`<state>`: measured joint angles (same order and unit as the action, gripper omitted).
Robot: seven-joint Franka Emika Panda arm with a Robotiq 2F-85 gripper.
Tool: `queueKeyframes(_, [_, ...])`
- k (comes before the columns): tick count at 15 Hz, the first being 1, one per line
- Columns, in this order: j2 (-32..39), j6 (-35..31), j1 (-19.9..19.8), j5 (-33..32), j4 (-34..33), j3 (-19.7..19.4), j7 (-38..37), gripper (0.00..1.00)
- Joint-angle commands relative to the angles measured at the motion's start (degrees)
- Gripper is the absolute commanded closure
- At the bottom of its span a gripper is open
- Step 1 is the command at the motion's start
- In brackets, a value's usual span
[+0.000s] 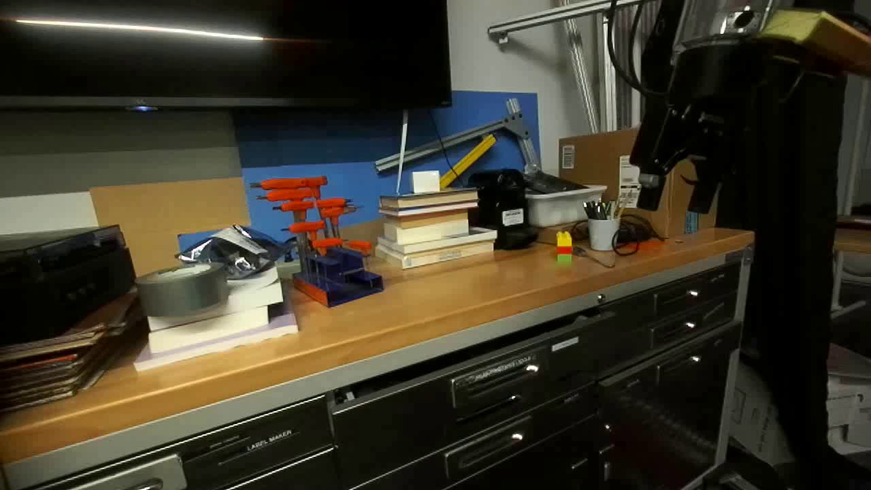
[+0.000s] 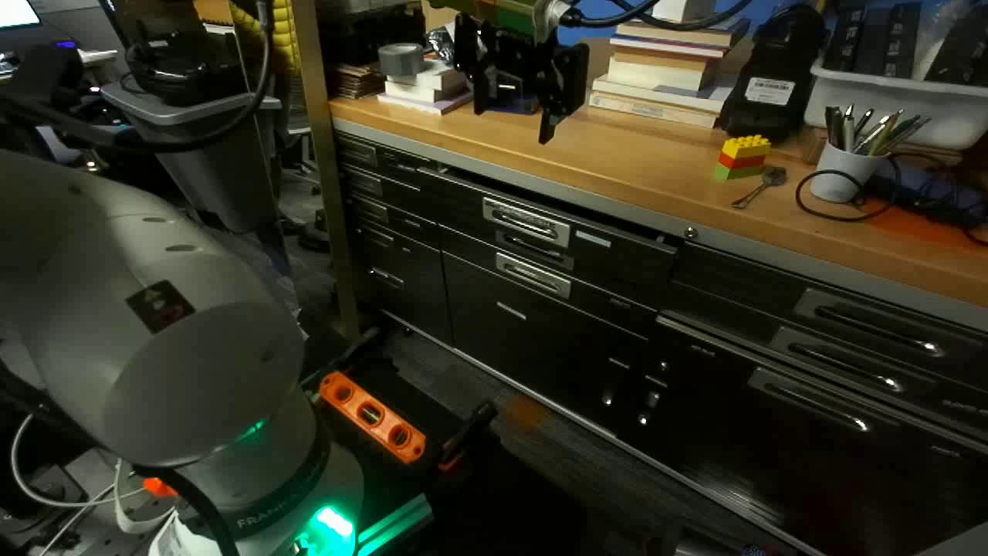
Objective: Open the top middle drawer then remove three black objects from the drawer
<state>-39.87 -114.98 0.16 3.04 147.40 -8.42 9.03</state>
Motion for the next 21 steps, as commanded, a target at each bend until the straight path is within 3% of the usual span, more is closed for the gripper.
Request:
queueKeyframes(1, [0.07, 0.14, -0.68, 0.42, -0.3, 0.56, 0.37, 0.0])
queueKeyframes(9, [0.47, -0.94, -1.04, 0.68, -0.43, 1.27, -1.73, 0.0])
queueKeyframes(13, [4.79, -7.49, -2.67, 1.61, 0.77, 4.88, -13.22, 0.0])
queueKeyframes(21, [18.76, -23.89, -6.46, 0.54, 0.94, 15.54, -43.57, 0.0])
